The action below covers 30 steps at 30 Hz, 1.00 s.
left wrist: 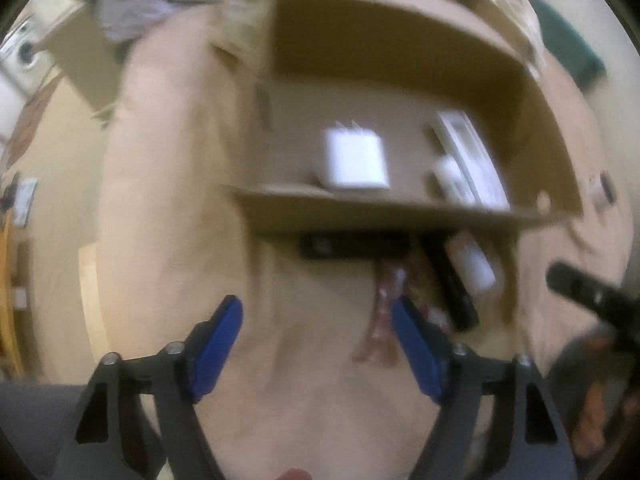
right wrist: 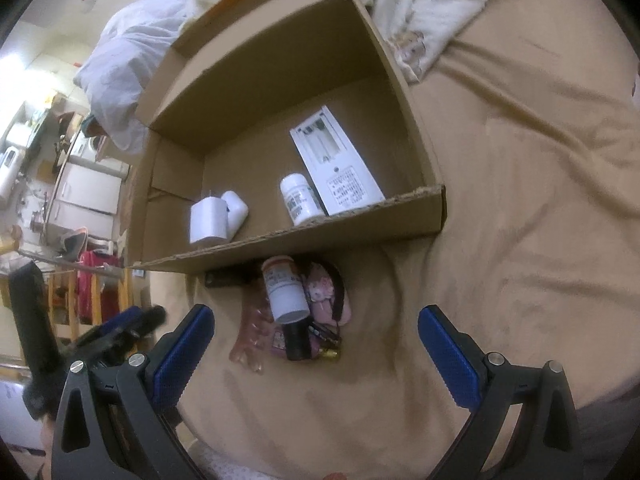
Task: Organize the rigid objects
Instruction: 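Raise both tools out of the box back toward the remaining items, then grasp the pink comb with the left tool while the right tool grasps the orange-labelled bottle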
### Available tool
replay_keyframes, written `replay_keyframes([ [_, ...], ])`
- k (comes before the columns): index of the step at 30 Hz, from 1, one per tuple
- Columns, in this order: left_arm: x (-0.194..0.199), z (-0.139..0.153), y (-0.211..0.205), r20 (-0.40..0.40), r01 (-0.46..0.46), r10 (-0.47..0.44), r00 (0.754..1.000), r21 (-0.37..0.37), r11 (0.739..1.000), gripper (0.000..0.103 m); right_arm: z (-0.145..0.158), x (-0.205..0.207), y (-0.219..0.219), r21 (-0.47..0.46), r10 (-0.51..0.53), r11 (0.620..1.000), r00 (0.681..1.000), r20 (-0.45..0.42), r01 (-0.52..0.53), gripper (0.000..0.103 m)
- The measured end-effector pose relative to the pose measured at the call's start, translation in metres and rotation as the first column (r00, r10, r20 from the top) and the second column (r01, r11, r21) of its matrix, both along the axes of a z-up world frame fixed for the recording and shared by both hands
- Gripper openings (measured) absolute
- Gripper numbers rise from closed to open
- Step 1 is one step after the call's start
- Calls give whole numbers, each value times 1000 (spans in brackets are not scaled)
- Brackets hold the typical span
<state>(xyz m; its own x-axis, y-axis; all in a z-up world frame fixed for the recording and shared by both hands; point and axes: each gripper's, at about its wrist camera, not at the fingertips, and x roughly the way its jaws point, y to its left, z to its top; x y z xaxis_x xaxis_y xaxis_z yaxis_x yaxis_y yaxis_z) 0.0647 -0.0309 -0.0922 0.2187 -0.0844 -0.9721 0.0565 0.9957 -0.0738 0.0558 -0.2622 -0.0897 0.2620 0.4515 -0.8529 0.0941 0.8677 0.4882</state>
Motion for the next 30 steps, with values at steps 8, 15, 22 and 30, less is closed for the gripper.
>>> replay_keyframes([
  [8, 12, -37, -46, -68, 139, -137, 988, 17, 990, 58, -4, 3, -2, 16, -11, 1000, 1000, -24, 12, 103],
  [15, 18, -60, -59, -113, 153, -149, 982, 23, 988, 59, -12, 16, 9, 32, 56, 998, 997, -53, -54, 49],
  [22, 20, -65, -62, -119, 152, -147, 982, 31, 988, 59, -29, 33, 36, 47, 141, 989, 986, -93, -137, 49],
  [30, 16, -61, -72, -100, 187, -182, 978, 49, 981, 33, -32, 35, 66, -59, 229, 971, 971, -71, -234, 28],
])
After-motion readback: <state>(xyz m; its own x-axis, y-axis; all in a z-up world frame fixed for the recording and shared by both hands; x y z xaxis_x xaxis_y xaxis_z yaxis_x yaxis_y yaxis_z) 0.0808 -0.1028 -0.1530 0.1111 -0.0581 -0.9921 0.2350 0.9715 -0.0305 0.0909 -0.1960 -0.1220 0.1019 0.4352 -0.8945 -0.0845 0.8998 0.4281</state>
